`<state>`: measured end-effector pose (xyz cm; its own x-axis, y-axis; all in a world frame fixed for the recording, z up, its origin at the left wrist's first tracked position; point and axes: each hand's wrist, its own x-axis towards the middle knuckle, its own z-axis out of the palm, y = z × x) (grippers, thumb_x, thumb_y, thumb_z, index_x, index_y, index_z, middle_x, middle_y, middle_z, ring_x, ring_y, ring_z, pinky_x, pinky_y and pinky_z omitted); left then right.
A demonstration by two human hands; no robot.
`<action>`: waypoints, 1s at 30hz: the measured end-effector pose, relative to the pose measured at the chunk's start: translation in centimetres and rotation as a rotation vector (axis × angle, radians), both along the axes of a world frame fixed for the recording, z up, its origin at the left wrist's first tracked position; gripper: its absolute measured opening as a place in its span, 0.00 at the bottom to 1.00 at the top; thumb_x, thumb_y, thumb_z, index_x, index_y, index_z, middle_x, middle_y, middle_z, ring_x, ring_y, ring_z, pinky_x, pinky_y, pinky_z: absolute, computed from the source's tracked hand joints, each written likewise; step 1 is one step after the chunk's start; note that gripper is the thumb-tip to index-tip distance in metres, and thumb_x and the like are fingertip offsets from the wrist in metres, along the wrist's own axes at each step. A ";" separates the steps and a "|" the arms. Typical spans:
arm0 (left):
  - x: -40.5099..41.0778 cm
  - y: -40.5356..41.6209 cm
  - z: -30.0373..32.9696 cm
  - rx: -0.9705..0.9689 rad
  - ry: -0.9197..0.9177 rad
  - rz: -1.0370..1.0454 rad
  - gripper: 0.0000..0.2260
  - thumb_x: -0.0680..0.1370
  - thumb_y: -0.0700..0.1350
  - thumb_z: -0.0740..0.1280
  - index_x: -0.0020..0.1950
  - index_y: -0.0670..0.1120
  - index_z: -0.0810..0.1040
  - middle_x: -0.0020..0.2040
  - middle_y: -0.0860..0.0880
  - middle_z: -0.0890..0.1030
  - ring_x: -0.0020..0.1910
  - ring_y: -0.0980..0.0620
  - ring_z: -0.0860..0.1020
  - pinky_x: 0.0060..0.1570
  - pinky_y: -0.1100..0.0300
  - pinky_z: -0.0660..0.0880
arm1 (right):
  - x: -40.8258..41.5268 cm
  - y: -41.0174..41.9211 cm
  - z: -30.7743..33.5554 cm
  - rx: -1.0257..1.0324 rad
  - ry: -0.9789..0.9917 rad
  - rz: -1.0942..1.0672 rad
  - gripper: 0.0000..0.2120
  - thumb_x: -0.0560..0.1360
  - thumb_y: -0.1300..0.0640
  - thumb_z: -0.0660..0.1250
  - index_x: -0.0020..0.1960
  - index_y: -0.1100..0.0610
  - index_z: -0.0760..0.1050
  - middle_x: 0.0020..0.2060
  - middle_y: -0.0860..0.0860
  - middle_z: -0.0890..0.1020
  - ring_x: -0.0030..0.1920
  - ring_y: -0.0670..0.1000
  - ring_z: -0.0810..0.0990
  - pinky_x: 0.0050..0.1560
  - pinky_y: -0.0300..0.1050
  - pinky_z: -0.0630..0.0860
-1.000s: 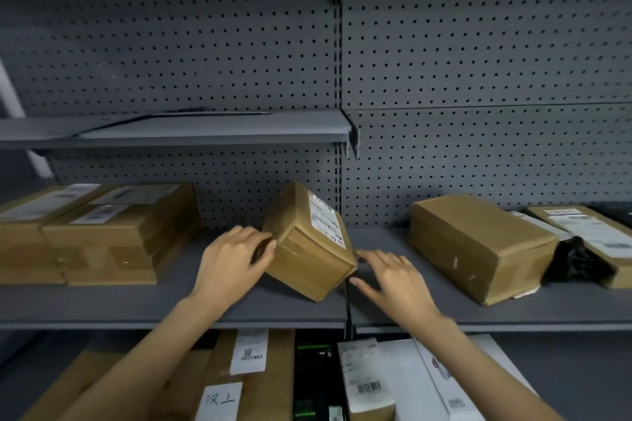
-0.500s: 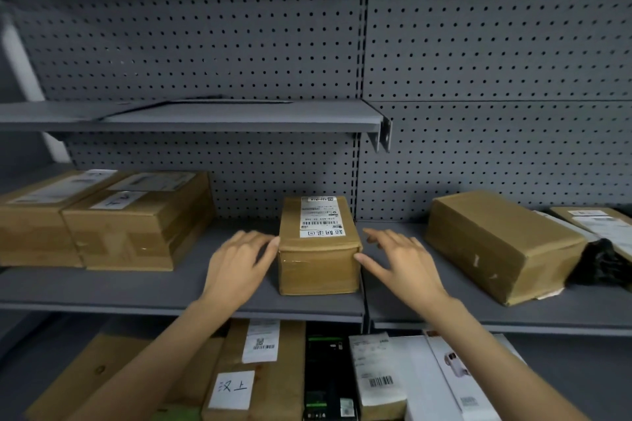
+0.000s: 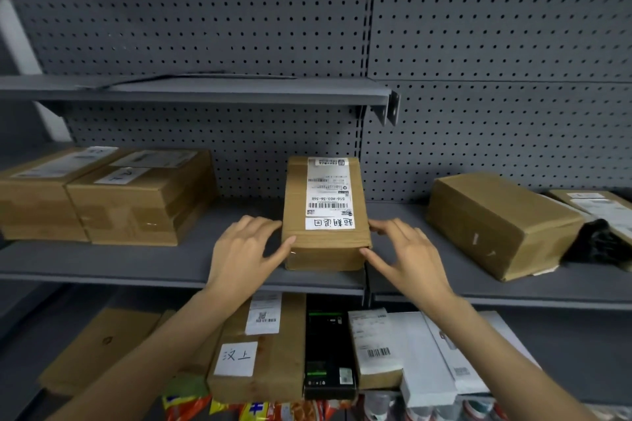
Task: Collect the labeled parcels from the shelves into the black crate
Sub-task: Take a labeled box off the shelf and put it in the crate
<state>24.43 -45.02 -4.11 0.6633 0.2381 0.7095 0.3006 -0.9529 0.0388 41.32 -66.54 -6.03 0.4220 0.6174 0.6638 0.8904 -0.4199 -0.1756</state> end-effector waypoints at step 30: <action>4.3 -4.3 2.5 -0.213 -0.008 -0.294 0.24 0.78 0.56 0.49 0.56 0.43 0.79 0.50 0.51 0.81 0.50 0.52 0.76 0.43 0.62 0.69 | 0.7 -5.2 4.7 0.022 0.143 -0.002 0.27 0.75 0.36 0.56 0.70 0.48 0.64 0.52 0.46 0.78 0.53 0.51 0.77 0.43 0.41 0.70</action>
